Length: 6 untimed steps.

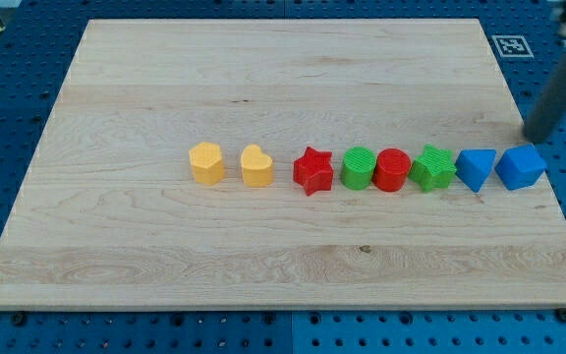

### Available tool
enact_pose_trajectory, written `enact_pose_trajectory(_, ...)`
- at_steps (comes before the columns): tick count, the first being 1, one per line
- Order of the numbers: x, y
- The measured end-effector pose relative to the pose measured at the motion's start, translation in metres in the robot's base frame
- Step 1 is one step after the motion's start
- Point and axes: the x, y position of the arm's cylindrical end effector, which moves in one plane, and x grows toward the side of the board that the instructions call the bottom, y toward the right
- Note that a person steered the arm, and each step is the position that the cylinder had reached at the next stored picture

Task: Point your arm at blue cube

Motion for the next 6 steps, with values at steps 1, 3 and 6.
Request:
enact_pose_trajectory(1,0.01,0.009)
enact_pose_trajectory(3,0.095,0.0)
enact_pose_trajectory(6,0.077,-0.069)
